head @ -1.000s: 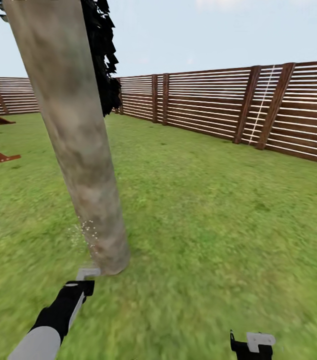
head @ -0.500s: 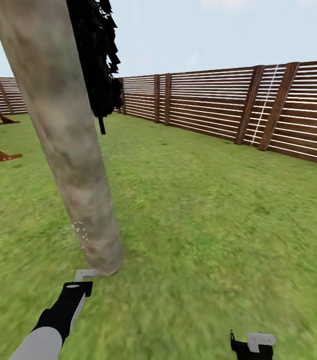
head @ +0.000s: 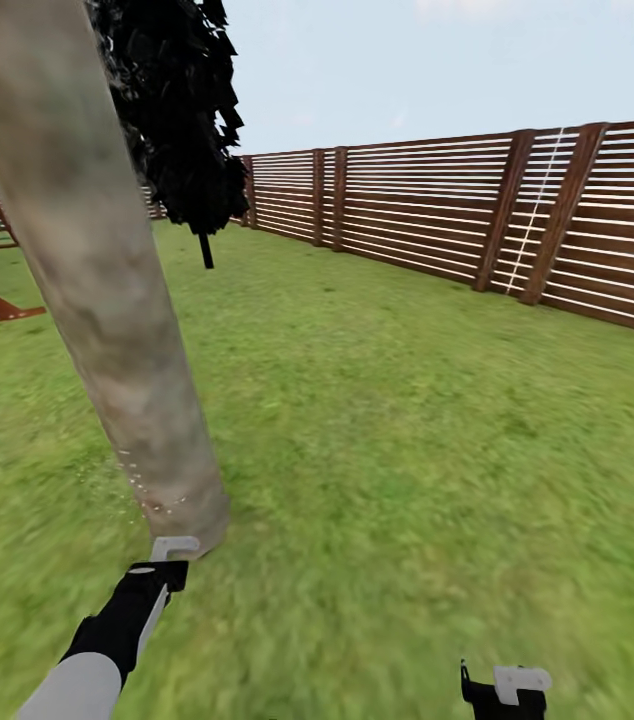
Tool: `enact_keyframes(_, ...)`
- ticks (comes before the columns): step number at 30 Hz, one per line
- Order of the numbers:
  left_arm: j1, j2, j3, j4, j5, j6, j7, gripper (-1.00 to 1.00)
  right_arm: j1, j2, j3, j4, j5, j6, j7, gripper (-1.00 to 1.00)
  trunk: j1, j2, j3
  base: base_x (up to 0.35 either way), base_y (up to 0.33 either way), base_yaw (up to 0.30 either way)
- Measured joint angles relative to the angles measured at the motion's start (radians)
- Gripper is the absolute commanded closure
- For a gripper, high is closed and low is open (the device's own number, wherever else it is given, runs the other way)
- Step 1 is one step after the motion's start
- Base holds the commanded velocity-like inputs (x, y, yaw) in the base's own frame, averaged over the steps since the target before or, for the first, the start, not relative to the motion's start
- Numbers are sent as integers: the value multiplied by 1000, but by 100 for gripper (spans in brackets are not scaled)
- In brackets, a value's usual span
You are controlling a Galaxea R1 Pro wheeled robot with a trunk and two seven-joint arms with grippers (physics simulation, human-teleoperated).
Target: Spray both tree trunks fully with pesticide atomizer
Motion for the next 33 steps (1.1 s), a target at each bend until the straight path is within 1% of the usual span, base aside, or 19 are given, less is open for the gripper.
enact_keyframes(1, 0, 0, -1, 0, -1, 1, 19, 100, 0, 1, 0, 0, 0, 0, 0, -100, 0, 0, 0, -58, -133, 275)
enact_keyframes(3, 0, -3, -7, 1, 3, 4, 81, 100, 0, 1, 0, 0, 0, 0, 0, -100, 0, 0, 0, -9, -21, 277)
enact_keyframes(4, 1, -5, -10, 4, 3, 5, 85, 100, 0, 1, 0, 0, 1, 0, 0, -100, 0, 0, 0, -2, -4, 278)
enact_keyframes(7, 2, -9, -13, 9, 3, 5, 83, 100, 0, 1, 0, 0, 1, 0, 0, -100, 0, 0, 0, 0, -1, 278)
enact_keyframes(9, 2, -9, -8, 3, 5, 5, 83, 100, 0, 1, 0, 0, 1, 0, 1, -100, 0, 0, 0, 0, 0, 276)
enact_keyframes(10, 2, -9, -4, -1, 8, 2, 84, 100, 0, 1, 0, 0, 1, 0, 1, -100, 0, 0, 0, 0, 0, 139)
enact_keyframes(12, 2, -11, -6, -2, 27, -2, 83, 100, 0, 1, 0, 0, 1, 0, 1, -100, 0, 0, 0, 0, -32, 54)
enact_keyframes(14, 2, -27, -9, -2, 37, -6, 84, 100, 0, 1, 0, 0, 1, 0, 1, -100, 0, 0, 0, 0, -206, 11)
enact_keyframes(15, 2, -45, -10, -2, 42, -9, 85, 100, 0, 0, 0, 0, 1, 0, 1, -100, 0, 0, 0, 0, -259, 2)
enact_keyframes(17, 2, -50, -10, -2, 38, -9, 85, 100, 0, 0, 0, 0, 1, 0, 1, -100, 0, 0, 0, 0, -266, 1)
enact_keyframes(23, 2, -52, -10, -1, 38, -32, 89, 100, 0, 0, 0, -1, 0, 0, 1, -100, 0, 0, 0, 0, -270, 0)
enact_keyframes(26, -2, -57, -16, -7, 39, -33, 87, 100, 0, 1, 0, -2, 0, -1, 0, -100, 0, 0, 0, 71, -270, 205)
enact_keyframes(28, -8, -72, -16, -9, 38, -33, 87, 100, 0, 1, 0, -2, 0, -1, 0, -100, 0, 0, 0, 167, -239, 267)
enact_keyframes(33, -16, -78, -16, -13, 35, -33, 86, 100, 0, 1, 0, -2, 1, -1, 0, -100, 0, 0, 0, 269, -163, 277)
